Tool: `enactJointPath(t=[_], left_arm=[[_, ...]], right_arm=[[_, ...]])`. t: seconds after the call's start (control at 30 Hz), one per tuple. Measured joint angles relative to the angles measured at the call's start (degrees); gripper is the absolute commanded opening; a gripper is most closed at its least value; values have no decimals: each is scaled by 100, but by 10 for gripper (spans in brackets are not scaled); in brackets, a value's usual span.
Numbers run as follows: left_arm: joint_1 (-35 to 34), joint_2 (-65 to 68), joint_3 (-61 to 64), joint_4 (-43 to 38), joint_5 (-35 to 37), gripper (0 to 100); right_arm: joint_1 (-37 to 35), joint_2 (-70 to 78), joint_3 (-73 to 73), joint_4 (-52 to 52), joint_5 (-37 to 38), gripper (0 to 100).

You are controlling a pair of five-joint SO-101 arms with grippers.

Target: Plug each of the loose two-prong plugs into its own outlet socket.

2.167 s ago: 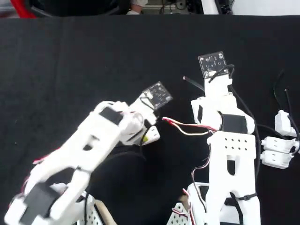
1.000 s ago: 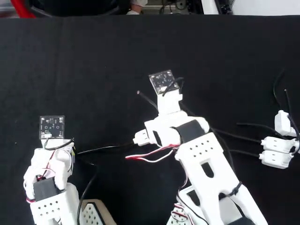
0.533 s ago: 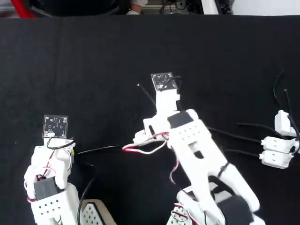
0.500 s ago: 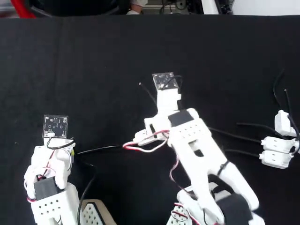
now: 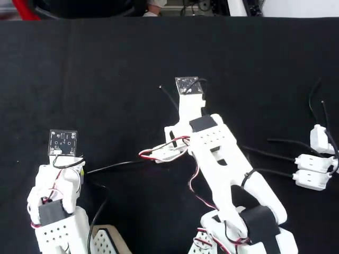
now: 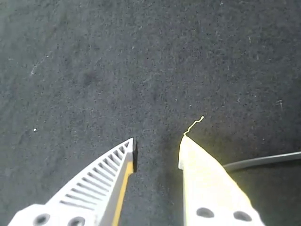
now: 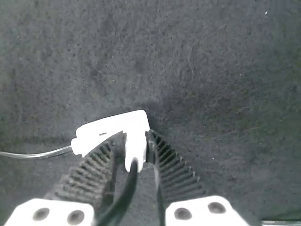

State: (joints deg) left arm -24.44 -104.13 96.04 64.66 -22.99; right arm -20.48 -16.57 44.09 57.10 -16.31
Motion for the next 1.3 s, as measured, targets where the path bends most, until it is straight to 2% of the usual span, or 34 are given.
enactJointPath(t=[0.2,0.5,0.9,1.13,1.3], left_arm=[[0,0,0,0,0,162],[0,0,0,0,0,162],[0,0,0,0,0,162],[0,0,0,0,0,162],[0,0,0,0,0,162]], right_arm=[[-18,0,0,0,0,13],[-422,0,53,62,0,13],[-580,0,79,193,431,12],[-1143,-26,264,88,431,12],[-1204,-35,360,-18,431,12]])
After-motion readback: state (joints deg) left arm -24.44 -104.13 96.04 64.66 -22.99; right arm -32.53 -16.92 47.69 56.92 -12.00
